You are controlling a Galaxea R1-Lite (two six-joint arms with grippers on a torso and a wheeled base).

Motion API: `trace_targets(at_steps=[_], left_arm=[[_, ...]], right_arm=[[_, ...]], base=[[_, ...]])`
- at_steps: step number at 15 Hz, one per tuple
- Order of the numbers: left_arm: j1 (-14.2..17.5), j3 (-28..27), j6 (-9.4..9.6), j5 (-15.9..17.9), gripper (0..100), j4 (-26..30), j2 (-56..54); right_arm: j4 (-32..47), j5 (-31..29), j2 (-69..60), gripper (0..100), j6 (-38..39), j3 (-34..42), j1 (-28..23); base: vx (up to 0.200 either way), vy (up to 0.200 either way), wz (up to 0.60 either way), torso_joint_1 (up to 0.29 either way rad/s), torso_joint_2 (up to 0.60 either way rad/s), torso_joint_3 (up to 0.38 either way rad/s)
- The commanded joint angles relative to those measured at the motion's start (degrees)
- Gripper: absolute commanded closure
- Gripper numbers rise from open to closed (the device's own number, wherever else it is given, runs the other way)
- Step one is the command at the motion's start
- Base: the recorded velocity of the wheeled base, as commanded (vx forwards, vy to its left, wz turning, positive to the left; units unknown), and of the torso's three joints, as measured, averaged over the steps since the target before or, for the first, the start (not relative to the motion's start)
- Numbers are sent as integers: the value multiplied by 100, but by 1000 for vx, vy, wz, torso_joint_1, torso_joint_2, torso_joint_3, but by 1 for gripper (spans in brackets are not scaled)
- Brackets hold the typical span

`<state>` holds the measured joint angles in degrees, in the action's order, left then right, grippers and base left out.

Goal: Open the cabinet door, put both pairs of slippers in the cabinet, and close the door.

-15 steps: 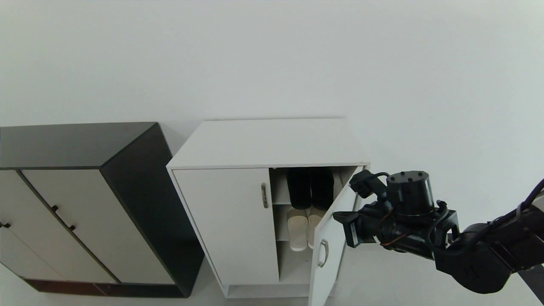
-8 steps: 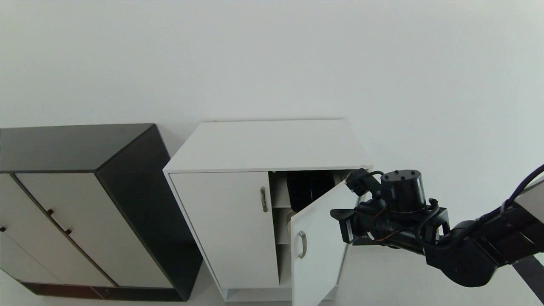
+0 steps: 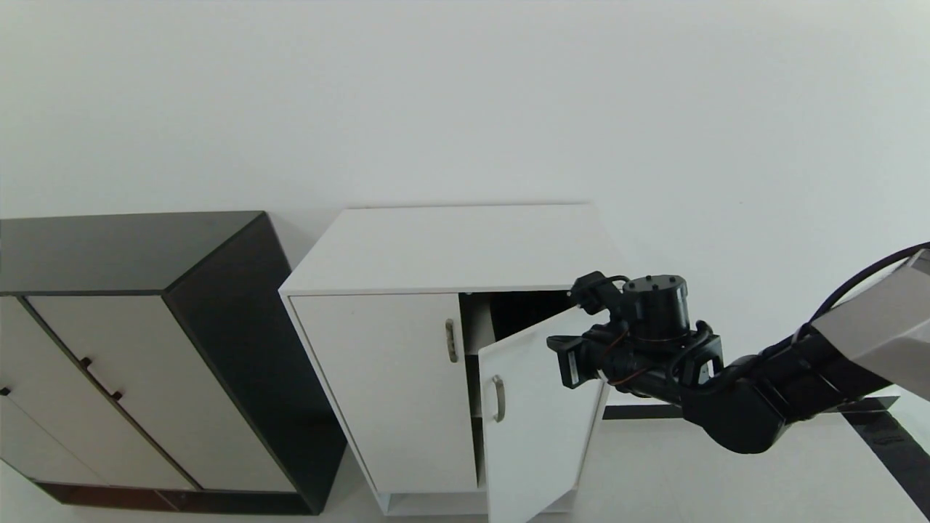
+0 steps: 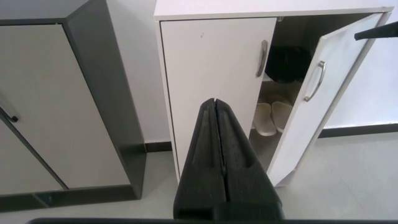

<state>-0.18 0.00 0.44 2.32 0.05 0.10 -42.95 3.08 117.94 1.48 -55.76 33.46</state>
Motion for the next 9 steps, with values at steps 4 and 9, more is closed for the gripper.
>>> trace_targets(at_steps=[4,9], left_arm=[[1,0,0,-3,100,4,-1],[1,0,0,-3,100,4,-1]], right_arm=[[-3,-1,343,100,2,-330,-147],[-3,-1,563,100,2,-655,-235]], base=[[0,0,0,0,0,0],[0,0,0,0,0,0]])
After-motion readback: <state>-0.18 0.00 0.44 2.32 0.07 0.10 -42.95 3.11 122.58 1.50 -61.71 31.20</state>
